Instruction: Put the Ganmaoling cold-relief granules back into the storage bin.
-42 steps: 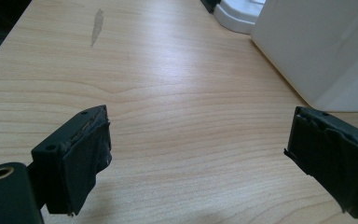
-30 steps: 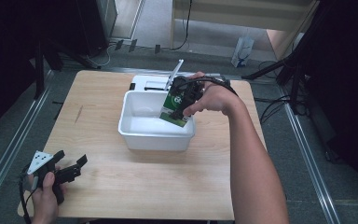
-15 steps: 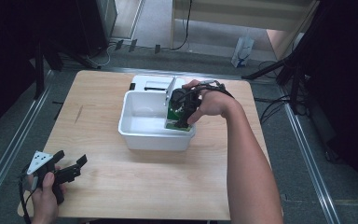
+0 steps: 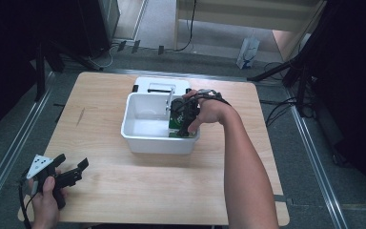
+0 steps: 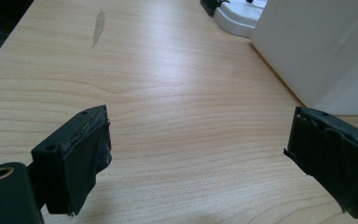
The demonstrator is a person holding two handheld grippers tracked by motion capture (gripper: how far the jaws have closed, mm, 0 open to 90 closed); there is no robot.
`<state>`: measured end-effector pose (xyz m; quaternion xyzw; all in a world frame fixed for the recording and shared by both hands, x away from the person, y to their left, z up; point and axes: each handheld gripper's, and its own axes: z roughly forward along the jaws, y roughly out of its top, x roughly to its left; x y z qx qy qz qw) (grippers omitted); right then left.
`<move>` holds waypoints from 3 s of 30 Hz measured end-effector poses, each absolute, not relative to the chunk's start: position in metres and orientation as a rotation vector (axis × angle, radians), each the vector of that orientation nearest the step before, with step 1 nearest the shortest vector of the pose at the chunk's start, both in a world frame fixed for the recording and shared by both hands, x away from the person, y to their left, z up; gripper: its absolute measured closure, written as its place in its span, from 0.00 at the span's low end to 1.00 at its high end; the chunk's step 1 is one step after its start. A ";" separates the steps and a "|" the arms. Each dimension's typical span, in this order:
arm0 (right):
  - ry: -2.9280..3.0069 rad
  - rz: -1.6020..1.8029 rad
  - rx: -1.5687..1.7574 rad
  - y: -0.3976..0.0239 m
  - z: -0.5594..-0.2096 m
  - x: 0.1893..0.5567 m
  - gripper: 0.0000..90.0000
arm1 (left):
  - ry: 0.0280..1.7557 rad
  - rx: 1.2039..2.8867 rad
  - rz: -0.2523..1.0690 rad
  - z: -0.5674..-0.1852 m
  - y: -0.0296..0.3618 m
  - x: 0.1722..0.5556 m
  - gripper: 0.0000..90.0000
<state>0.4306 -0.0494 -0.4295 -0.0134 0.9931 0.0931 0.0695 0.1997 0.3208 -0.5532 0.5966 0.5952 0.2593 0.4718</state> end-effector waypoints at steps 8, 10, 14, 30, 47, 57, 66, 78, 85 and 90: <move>3.011 0.206 0.008 -0.041 -0.443 0.433 0.17 | 1.460 1.458 0.627 -0.553 0.321 0.199 0.07; 3.019 0.213 0.039 -0.041 -0.447 0.434 0.17 | 1.459 1.458 0.628 -0.553 0.321 0.199 0.07; 3.050 0.232 0.120 -0.042 -0.450 0.433 0.16 | 1.460 1.459 0.629 -0.553 0.321 0.199 0.07; 2.932 0.387 0.186 -0.048 -0.411 0.428 0.14 | 1.459 1.466 0.635 -0.553 0.321 0.199 0.07; 2.785 0.652 0.603 -0.092 -0.375 0.420 0.00 | 1.461 1.475 0.641 -0.553 0.320 0.200 0.07; 2.541 0.770 1.013 -0.142 -0.378 0.410 0.00 | 1.466 1.479 0.644 -0.553 0.319 0.200 0.07; 2.338 0.819 1.191 -0.188 -0.397 0.396 0.00 | 1.470 1.480 0.647 -0.553 0.319 0.200 0.07; 2.179 0.894 1.328 -0.231 -0.433 0.371 0.00 | 1.473 1.475 0.650 -0.553 0.319 0.200 0.07; 2.054 0.922 1.383 -0.256 -0.454 0.350 0.00 | 1.475 1.473 0.650 -0.553 0.319 0.200 0.07; 2.043 0.971 1.415 -0.275 -0.474 0.333 0.00 | 1.477 1.469 0.653 -0.553 0.319 0.200 0.07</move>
